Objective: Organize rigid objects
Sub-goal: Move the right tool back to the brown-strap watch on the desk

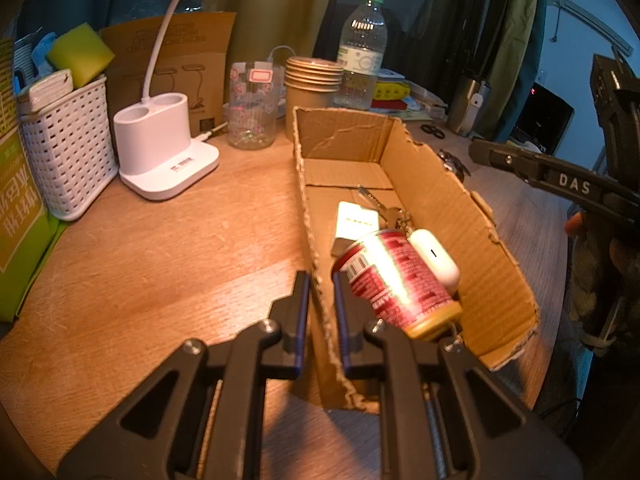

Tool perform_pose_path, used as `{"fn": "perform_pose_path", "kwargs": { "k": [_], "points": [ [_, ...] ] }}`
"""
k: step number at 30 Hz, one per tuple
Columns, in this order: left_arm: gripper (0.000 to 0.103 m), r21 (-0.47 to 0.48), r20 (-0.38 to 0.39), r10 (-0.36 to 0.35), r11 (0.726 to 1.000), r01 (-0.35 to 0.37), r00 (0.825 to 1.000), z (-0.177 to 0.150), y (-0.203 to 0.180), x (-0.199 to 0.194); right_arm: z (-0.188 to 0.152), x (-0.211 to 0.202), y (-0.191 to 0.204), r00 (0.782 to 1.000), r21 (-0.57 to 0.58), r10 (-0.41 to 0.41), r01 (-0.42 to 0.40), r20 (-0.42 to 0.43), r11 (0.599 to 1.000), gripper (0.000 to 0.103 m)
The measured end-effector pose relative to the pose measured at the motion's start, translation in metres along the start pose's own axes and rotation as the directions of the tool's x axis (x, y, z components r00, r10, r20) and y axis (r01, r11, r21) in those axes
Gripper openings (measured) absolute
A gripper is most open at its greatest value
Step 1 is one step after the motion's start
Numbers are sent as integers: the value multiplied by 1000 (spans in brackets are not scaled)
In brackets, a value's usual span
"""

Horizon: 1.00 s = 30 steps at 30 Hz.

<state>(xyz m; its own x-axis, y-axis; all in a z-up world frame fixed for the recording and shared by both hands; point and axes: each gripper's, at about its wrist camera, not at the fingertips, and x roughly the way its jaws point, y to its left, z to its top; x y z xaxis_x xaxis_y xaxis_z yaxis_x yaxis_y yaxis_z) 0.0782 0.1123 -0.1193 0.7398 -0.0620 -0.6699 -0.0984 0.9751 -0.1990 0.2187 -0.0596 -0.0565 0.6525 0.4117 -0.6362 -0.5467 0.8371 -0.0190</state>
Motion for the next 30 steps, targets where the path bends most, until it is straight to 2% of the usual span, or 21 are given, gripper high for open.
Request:
{"fn": "perform_pose_path", "kwargs": {
  "k": [7,9,12,16,21,25,30],
  "points": [
    [14,0,0,0,1000,0,1000,0,0,0,-8,14,-19,999,36,-32,33,-24,999,50],
    [14,0,0,0,1000,0,1000,0,0,0,-11,19,-23,999,42,-39,40,-34,998,55],
    [14,0,0,0,1000,0,1000,0,0,0,-13,26,-30,998,55,-46,48,-43,997,56],
    [14,0,0,0,1000,0,1000,0,0,0,-15,37,-35,997,38,-47,49,-56,998,56],
    [14,0,0,0,1000,0,1000,0,0,0,-15,49,-39,997,54,-20,24,-77,998,57],
    [14,0,0,0,1000,0,1000,0,0,0,-14,55,-41,995,70,48,-42,-86,997,57],
    [14,0,0,0,1000,0,1000,0,0,0,-19,51,-36,990,70,95,-88,-102,994,57]
  ]
}}
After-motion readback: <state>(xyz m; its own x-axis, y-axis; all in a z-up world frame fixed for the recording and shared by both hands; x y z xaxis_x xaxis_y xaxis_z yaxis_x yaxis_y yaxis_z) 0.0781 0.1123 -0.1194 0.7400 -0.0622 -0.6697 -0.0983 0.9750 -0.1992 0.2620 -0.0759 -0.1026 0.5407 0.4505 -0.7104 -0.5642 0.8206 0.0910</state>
